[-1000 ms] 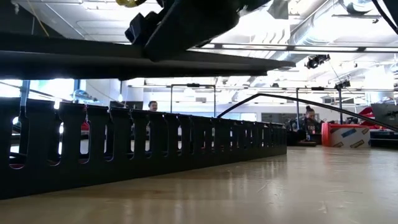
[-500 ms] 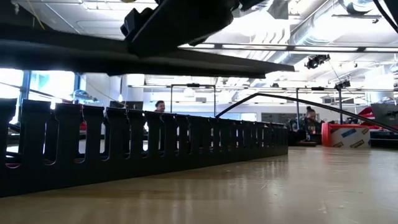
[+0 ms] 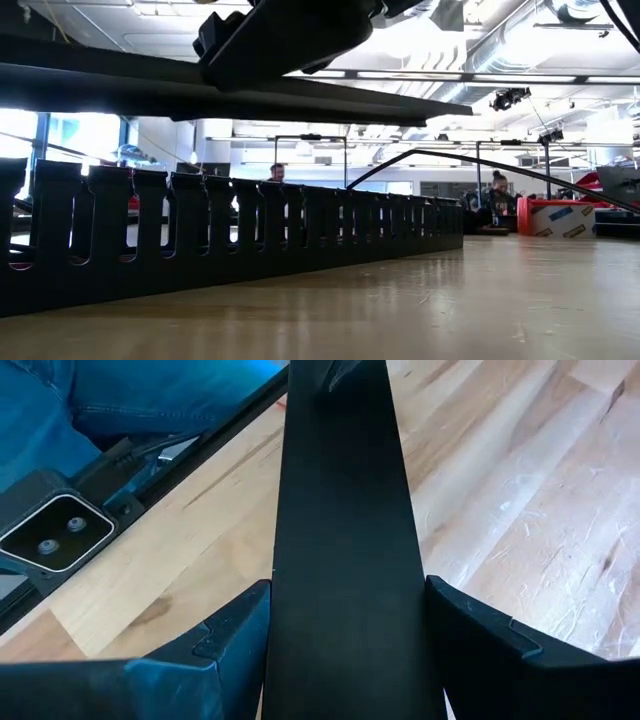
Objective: Ziptie cables
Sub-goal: Close the black cable duct with the black cable duct cover
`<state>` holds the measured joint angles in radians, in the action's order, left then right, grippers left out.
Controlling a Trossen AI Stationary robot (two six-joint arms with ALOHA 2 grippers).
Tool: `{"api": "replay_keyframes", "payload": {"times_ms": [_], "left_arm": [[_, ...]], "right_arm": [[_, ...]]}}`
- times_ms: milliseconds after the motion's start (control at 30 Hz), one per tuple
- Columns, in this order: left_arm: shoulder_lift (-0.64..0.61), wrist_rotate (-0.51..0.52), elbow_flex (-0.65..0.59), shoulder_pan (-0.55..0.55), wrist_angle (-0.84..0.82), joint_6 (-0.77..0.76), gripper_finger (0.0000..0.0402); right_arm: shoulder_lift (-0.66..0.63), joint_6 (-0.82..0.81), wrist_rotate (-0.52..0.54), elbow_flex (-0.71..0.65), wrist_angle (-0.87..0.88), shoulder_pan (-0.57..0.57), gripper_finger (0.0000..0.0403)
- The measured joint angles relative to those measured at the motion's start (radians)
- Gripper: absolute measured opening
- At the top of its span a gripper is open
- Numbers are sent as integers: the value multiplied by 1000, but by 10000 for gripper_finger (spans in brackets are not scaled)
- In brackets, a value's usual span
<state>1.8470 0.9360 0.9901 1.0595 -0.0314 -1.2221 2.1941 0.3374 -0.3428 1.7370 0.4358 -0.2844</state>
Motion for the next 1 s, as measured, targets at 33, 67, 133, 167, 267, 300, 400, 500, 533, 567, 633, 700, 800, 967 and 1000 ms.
{"api": "replay_keyframes", "payload": {"times_ms": [33,67,133,167,267,300,400,500,533,567,633,700,800,967,1000], "left_arm": [[3,0,0,0,1,-4,0],[4,-1,0,0,0,-5,0],[4,-2,0,0,2,-5,0],[4,-1,0,0,2,-5,0],[4,-2,0,0,3,-7,0],[4,-2,0,0,3,-7,0],[10,0,0,0,6,-7,0],[13,1,0,0,7,-6,0],[12,7,0,0,11,-2,0],[11,9,0,0,15,2,0],[11,9,0,0,25,3,0],[11,9,0,0,33,11,0],[11,10,0,0,37,12,0],[13,10,0,0,34,20,0],[13,9,0,0,31,20,0]], "right_arm": [[1,0,0,0,0,0,212],[5,0,0,0,-3,0,212],[12,0,0,-1,-5,2,212],[21,0,-1,-1,-6,3,212],[29,-4,0,-3,-2,3,212],[29,-6,0,-3,-4,3,212],[27,-6,-1,-3,-10,3,212],[27,-3,-5,-3,-11,3,212],[27,0,-6,-3,-16,3,212],[27,1,-8,-2,-26,3,212],[27,-5,-7,-2,-39,3,212],[27,-6,-7,-2,-49,3,212],[27,-10,-7,-2,-57,3,212],[27,-23,-4,-2,-46,8,212],[27,-23,-4,-2,-39,11,212]]}}
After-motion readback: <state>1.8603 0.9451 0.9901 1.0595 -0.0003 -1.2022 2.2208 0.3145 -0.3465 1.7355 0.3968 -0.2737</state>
